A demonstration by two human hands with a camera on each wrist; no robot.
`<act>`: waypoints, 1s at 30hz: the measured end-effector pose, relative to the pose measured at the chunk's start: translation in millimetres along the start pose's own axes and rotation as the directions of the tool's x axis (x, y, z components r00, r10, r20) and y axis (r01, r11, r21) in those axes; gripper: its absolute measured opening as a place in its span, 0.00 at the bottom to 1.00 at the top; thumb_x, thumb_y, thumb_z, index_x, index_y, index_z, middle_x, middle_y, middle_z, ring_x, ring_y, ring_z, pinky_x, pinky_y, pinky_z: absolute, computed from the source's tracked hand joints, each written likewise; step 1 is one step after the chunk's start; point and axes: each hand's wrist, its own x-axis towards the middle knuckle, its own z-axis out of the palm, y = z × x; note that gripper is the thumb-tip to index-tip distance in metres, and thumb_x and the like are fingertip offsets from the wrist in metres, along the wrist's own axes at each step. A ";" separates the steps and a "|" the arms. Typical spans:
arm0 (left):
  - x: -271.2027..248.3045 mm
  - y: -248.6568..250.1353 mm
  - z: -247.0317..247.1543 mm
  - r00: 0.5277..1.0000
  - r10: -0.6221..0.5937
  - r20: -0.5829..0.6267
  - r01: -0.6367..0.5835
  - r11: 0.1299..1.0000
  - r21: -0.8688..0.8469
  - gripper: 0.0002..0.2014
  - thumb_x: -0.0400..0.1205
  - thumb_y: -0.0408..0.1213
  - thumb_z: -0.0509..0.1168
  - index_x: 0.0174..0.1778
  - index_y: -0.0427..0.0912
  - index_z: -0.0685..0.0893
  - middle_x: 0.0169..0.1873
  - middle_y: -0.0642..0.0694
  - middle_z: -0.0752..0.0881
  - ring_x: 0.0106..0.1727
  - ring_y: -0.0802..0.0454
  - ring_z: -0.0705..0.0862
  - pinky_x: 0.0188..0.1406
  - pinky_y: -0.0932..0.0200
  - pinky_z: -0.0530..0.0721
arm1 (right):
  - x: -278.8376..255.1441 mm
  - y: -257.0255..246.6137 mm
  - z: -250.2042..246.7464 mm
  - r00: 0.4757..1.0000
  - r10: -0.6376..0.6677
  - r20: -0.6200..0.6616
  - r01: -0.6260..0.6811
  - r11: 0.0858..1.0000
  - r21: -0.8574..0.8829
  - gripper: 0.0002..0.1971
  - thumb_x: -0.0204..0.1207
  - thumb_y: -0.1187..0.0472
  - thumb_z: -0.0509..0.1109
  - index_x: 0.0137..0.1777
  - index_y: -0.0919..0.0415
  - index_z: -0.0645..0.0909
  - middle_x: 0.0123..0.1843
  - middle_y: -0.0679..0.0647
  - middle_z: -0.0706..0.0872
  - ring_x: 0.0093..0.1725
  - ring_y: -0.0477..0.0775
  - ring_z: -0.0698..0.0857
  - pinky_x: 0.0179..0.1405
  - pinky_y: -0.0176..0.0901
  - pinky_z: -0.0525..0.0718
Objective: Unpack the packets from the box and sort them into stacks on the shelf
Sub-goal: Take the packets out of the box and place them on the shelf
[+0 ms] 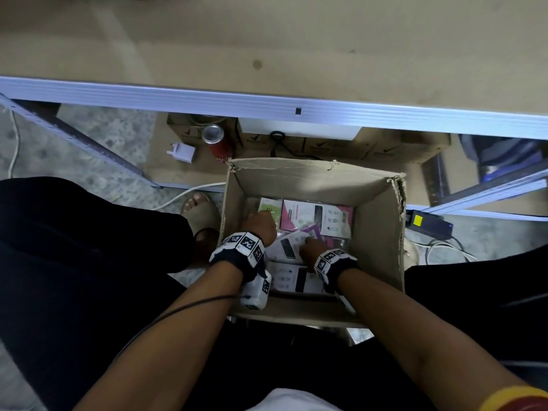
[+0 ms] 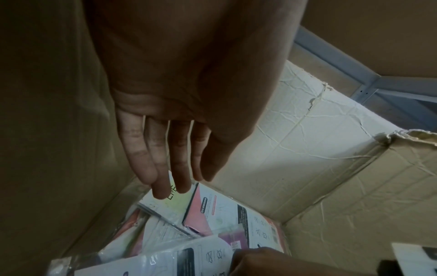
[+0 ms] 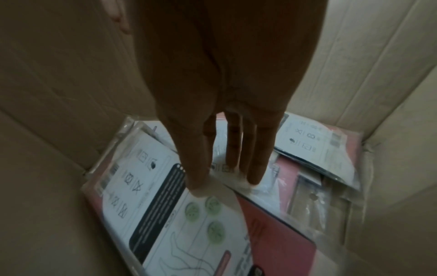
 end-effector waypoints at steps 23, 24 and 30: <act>43.7 -7.2 78.0 0.984 -0.014 0.178 -0.022 0.980 0.197 0.18 0.85 0.33 0.65 0.70 0.34 0.79 0.69 0.33 0.82 0.70 0.36 0.83 0.68 0.47 0.83 | -12.1 32.9 1.7 0.970 0.014 0.242 -0.012 1.000 -0.007 0.34 0.75 0.62 0.79 0.80 0.66 0.71 0.83 0.64 0.68 0.80 0.63 0.72 0.76 0.52 0.76; 43.0 -7.6 79.4 0.988 -0.019 0.154 -0.016 0.975 0.221 0.17 0.85 0.33 0.65 0.69 0.34 0.80 0.68 0.34 0.82 0.69 0.36 0.83 0.67 0.47 0.84 | -11.6 34.0 2.9 0.974 -0.001 0.229 0.000 1.000 0.004 0.33 0.73 0.63 0.80 0.77 0.67 0.73 0.81 0.64 0.71 0.78 0.63 0.74 0.74 0.51 0.77; 45.9 -13.8 87.6 0.988 -0.019 0.150 -0.028 0.951 0.308 0.18 0.85 0.29 0.63 0.72 0.33 0.77 0.71 0.33 0.80 0.74 0.36 0.79 0.72 0.45 0.79 | -1.9 35.7 10.8 0.986 -0.043 0.159 0.033 0.997 0.065 0.31 0.73 0.66 0.79 0.75 0.70 0.75 0.78 0.64 0.76 0.77 0.64 0.75 0.74 0.52 0.75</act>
